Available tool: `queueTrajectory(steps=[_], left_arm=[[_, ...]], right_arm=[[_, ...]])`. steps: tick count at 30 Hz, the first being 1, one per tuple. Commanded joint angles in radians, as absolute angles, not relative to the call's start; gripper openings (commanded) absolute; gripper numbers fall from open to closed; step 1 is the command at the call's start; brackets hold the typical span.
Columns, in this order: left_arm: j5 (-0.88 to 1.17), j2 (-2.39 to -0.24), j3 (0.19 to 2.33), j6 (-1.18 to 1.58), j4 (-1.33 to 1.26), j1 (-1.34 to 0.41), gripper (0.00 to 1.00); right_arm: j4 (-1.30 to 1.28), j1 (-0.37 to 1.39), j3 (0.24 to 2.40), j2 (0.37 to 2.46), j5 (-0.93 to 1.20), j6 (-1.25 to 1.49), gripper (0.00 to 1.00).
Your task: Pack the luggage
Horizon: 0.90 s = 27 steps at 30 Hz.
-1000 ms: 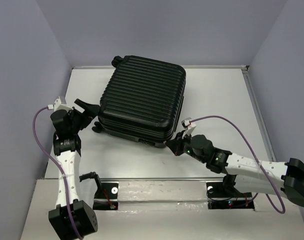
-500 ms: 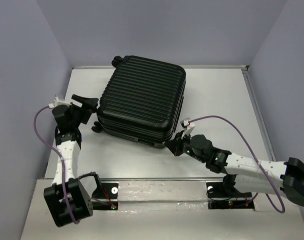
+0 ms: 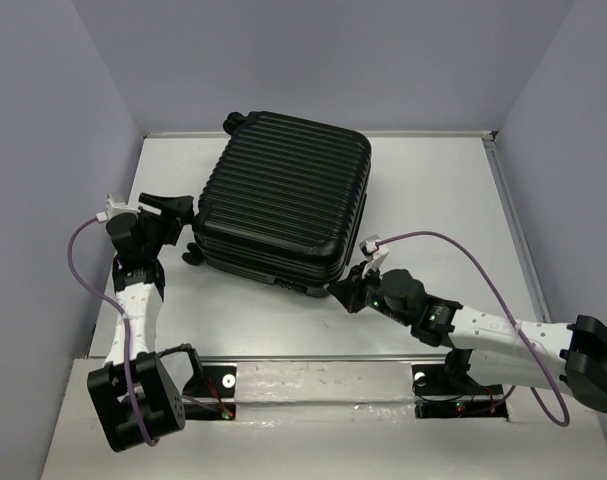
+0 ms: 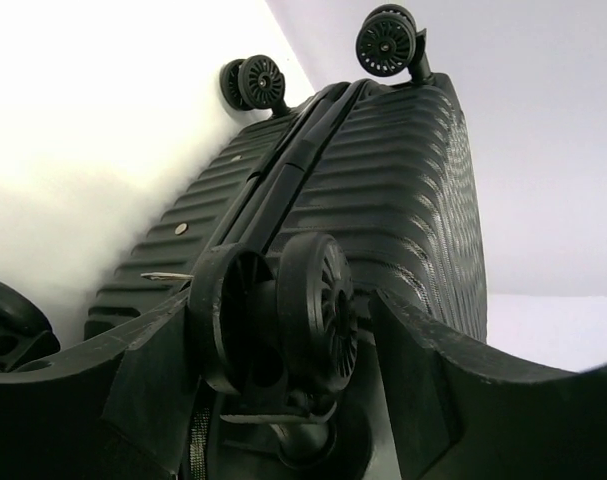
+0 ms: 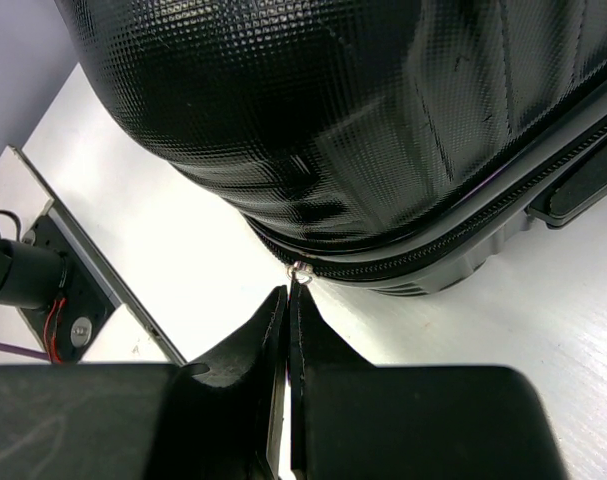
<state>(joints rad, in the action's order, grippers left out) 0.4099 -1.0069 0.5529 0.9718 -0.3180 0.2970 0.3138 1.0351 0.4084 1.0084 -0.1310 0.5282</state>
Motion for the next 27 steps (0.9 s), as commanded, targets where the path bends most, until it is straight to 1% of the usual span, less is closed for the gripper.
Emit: queueTrajectory(steps=[1, 3, 4, 7, 8, 9, 14, 16, 20, 23, 27], left_arm=[[0.419, -1.017, 0.543, 1.006, -0.42, 0.302, 0.67], [0.417, -1.019, 0.534, 1.014, -0.44, 0.302, 0.58], [0.417, -1.019, 0.528, 1.022, -0.457, 0.301, 0.47], [0.417, -1.014, 0.52, 1.016, -0.472, 0.302, 0.26], [0.416, -1.009, 0.515, 1.003, -0.474, 0.302, 0.11], [0.416, -0.996, 0.509, 0.996, -0.483, 0.302, 0.06], [0.413, -0.933, 0.468, 0.962, -0.497, 0.301, 0.06], [0.42, -0.899, 0.44, 0.953, -0.5, 0.296, 0.06], [0.442, -0.838, 0.368, 0.928, -0.497, 0.27, 0.06], [0.457, -0.815, 0.328, 0.916, -0.494, 0.258, 0.06], [0.469, -0.758, 0.265, 0.914, -0.494, 0.207, 0.06]], right_arm=[[0.37, 1.051, 0.397, 1.006, -0.06, 0.525, 0.07], [0.371, 1.051, 0.397, 1.009, -0.06, 0.525, 0.07], [0.374, 1.051, 0.397, 1.015, -0.06, 0.525, 0.07], [0.394, 1.061, 0.396, 1.025, -0.067, 0.526, 0.07], [0.403, 1.062, 0.393, 1.031, -0.071, 0.526, 0.07], [0.414, 1.074, 0.394, 1.035, -0.077, 0.525, 0.07], [0.463, 1.196, 0.446, 1.113, -0.19, 0.482, 0.07], [0.479, 1.262, 0.501, 1.193, -0.268, 0.453, 0.07], [0.515, 1.339, 0.597, 1.337, -0.408, 0.42, 0.07], [0.522, 1.359, 0.681, 1.439, -0.508, 0.387, 0.07], [0.563, 1.382, 0.784, 1.576, -0.526, 0.347, 0.07]])
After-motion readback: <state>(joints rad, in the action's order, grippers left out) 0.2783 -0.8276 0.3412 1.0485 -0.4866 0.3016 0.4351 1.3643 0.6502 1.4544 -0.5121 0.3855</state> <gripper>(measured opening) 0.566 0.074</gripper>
